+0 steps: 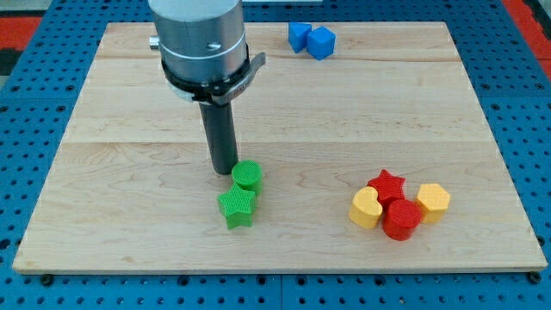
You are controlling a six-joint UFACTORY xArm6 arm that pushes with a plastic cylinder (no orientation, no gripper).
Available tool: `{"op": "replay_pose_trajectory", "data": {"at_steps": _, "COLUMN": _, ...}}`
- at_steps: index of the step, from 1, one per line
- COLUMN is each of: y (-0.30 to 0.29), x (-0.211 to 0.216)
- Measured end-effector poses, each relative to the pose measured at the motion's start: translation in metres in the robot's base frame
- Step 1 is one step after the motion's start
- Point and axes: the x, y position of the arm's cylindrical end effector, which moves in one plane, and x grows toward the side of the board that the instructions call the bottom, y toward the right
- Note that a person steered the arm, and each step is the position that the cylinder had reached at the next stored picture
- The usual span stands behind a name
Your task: Point your arm towards the top of the green circle
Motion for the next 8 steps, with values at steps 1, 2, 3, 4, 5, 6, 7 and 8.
{"op": "replay_pose_trajectory", "data": {"at_steps": 1, "y": 0.005, "x": 0.000}}
{"op": "replay_pose_trajectory", "data": {"at_steps": 2, "y": 0.010, "x": -0.016}}
{"op": "replay_pose_trajectory", "data": {"at_steps": 3, "y": 0.036, "x": -0.043}}
{"op": "replay_pose_trajectory", "data": {"at_steps": 4, "y": 0.048, "x": -0.049}}
{"op": "replay_pose_trajectory", "data": {"at_steps": 5, "y": 0.049, "x": -0.049}}
{"op": "replay_pose_trajectory", "data": {"at_steps": 6, "y": 0.060, "x": -0.048}}
{"op": "replay_pose_trajectory", "data": {"at_steps": 7, "y": 0.095, "x": -0.048}}
{"op": "replay_pose_trajectory", "data": {"at_steps": 8, "y": 0.082, "x": -0.043}}
